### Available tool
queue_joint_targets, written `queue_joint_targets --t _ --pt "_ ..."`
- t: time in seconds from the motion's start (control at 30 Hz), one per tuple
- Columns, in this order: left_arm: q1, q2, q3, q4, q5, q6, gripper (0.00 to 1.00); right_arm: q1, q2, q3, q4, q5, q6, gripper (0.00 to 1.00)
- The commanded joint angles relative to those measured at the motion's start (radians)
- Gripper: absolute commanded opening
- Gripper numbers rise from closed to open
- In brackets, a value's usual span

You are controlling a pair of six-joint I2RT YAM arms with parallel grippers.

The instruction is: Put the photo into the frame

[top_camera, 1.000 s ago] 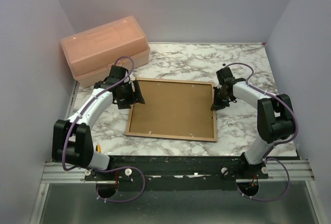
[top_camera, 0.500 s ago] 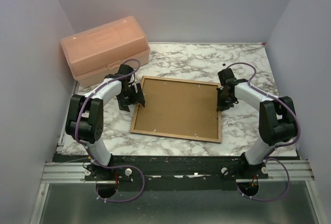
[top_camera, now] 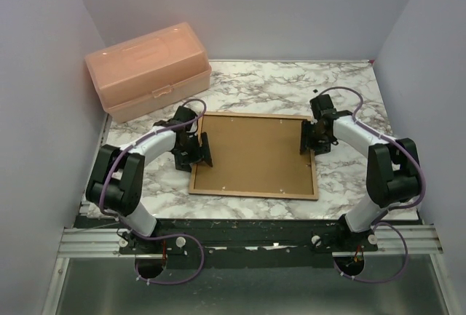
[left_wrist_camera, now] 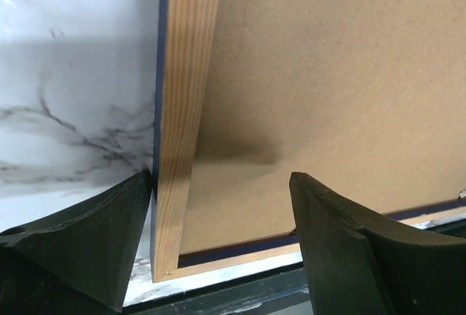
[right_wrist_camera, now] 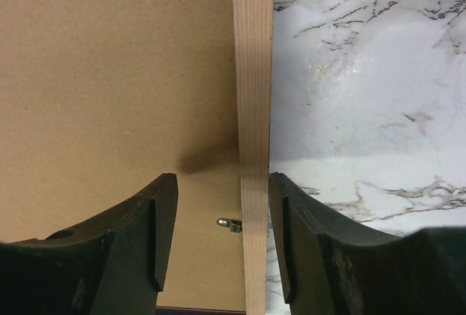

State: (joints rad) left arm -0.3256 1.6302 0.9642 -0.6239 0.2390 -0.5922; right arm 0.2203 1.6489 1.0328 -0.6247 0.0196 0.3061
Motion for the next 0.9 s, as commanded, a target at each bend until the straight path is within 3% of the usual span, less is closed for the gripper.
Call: queue_joint_targets --t 0.0,0.33,0.47,0.67,0.87 --pt "-0.040 -0.087 -0.111 0.018 0.069 -0.058 0.77 -0.003 -0.025 -0.015 0.014 -0.062 0.009 0.62" --pt "-0.149 -0.192 -0.155 -0.014 -0.019 -0.077 0.79 -0.012 -0.058 -0.058 0.026 -0.028 0.035 0.68" --pt "-0.117 -0.146 -0.069 -0.066 -0.086 -0.042 0.81 -0.015 -0.039 -0.030 0.019 0.003 0.035 0.75" --pt "-0.018 -0.077 0.073 -0.075 -0.105 -0.017 0.81 -0.017 -0.028 -0.004 0.015 0.008 0.021 0.75" --pt "-0.007 0.083 0.259 -0.139 -0.183 -0.022 0.79 -0.019 -0.020 -0.013 0.026 -0.010 0.025 0.75"
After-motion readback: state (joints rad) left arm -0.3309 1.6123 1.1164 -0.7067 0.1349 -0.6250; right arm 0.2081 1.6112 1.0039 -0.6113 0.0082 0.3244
